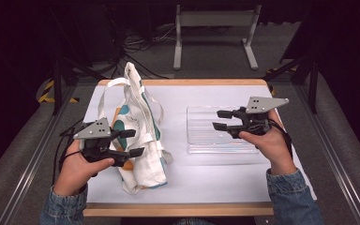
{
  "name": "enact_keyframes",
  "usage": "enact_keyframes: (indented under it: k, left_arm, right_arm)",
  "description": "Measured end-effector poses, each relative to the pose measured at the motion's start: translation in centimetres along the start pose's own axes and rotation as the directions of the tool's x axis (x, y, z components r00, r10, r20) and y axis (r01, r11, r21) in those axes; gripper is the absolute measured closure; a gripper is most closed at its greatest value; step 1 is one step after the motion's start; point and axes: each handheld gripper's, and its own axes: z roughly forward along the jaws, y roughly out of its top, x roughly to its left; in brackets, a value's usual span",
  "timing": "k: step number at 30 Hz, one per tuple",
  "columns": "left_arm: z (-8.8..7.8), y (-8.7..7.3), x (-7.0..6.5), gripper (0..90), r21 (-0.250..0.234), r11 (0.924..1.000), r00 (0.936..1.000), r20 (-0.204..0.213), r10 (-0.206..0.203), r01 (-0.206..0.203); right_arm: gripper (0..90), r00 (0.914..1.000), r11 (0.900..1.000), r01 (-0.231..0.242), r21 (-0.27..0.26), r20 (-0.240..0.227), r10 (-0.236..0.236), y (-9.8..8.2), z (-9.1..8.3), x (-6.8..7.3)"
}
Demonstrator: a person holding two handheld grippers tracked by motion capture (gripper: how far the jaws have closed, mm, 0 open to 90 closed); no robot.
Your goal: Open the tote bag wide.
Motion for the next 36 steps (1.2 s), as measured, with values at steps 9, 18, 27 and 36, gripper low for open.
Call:
enact_keyframes:
  k: [9,18,27,36]
  left_arm:
    - [0.8,-0.2,0.2,34.0,0.022,0.9998,1.0000,-0.003,0.006,-0.006]
    - [1.1,-0.5,0.7,40.9,0.043,0.9991,0.9999,-0.014,-0.004,0.004]
    - [0.8,-0.4,0.6,72.9,0.044,0.9990,0.9998,0.018,0.001,-0.002]
    - [0.1,-0.1,0.1,82.5,0.034,0.9992,0.9998,0.010,0.018,-0.018]
  right_arm:
    - [52.4,0.9994,1.000,0.003,0.027,-0.036,-0.002,-0.2,1.3,0.5]
    - [53.3,0.9961,0.999,0.007,0.046,-0.088,-0.003,-0.4,3.4,1.5]
    - [53.0,0.9913,0.999,0.032,0.037,-0.129,-0.027,-0.5,5.1,2.6]
    - [50.8,0.9858,0.999,0.039,0.026,-0.164,-0.034,-0.4,6.4,3.7]
